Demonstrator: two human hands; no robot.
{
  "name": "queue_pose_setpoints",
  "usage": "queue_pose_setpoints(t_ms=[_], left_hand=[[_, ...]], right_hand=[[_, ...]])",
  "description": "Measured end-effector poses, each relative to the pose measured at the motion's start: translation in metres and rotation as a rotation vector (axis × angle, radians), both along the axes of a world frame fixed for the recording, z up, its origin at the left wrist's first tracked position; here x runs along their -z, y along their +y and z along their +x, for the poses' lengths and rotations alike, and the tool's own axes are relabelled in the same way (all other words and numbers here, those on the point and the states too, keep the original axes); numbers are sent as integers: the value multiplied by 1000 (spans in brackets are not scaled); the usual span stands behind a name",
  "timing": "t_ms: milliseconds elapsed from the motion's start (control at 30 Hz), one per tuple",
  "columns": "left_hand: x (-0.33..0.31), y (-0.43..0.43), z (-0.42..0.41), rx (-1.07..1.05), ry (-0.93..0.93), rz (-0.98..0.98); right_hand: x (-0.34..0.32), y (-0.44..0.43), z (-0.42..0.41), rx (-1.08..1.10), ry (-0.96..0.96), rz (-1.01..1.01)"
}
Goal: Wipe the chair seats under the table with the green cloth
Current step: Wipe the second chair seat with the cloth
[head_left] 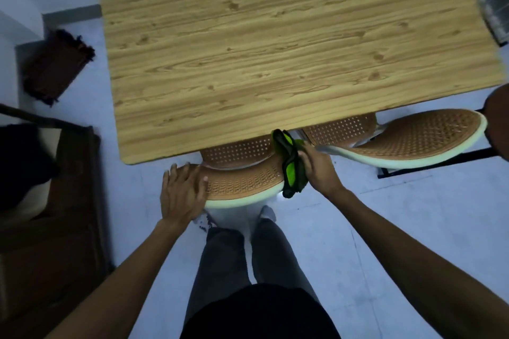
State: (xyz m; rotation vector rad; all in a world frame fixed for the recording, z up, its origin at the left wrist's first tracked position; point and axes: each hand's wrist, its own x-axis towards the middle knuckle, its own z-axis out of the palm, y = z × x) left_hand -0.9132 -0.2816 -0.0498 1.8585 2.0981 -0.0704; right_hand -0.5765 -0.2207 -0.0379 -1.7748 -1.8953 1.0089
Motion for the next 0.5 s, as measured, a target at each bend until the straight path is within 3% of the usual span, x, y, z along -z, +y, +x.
queue_pose_setpoints(t_ms=[100,300,500], left_hand=[[-3,1,1,12,-2,12],[-4,2,3,0,0,-10],[2,0,-6,31,-22,-79]], right_hand=[[5,-5,-9,-51,-17,-17],[-3,-73,-64,-178,-203,194],[1,-116,-137,-191,-130,225]])
